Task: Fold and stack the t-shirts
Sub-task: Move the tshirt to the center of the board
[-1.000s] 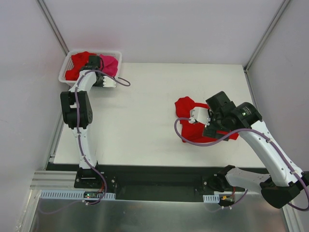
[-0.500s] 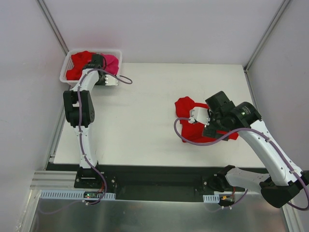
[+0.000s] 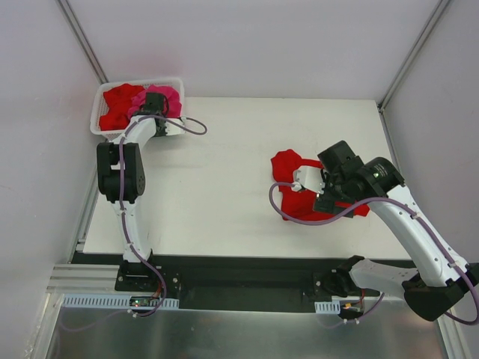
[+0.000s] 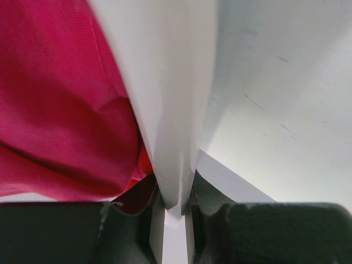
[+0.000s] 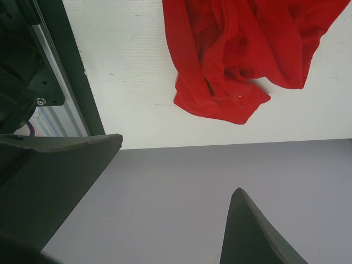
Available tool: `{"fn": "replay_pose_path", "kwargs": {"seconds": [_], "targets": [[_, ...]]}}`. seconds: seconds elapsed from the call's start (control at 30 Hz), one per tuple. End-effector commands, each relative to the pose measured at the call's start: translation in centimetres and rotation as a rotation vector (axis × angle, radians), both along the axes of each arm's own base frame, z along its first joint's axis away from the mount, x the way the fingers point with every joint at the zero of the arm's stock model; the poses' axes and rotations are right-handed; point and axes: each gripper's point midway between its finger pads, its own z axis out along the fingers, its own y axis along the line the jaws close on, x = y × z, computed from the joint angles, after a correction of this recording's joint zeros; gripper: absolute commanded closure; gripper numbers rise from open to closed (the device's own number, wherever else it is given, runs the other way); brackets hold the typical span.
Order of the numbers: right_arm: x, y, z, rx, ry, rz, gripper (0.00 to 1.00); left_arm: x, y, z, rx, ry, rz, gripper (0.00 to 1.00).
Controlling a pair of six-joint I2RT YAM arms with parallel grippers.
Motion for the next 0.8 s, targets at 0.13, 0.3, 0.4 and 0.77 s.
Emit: {"fn": "replay_pose_path", "kwargs": {"seconds": [0.13,0.3,0.4,0.77], "targets": [[-0.1,0.3,0.1,0.007,0.001,0.032,0.04,-4.0,3.4,-1.5,0.022,0.103,0.122,1.0],[0.0,0.4,0.0,0.007,0.002,0.034,0.04,-3.3,3.7,-0.8,0.035,0.09,0.103,1.0],[0.1,0.5,0.0,0.007,0.002,0.034,0.04,-2.1,4.2,-0.3,0.047,0.058,0.135,1.0],[0.1,0.5,0.1,0.009,-0.002,0.027,0.04,-2.3,4.2,-1.1,0.055,0.077,0.133,1.0]]}}
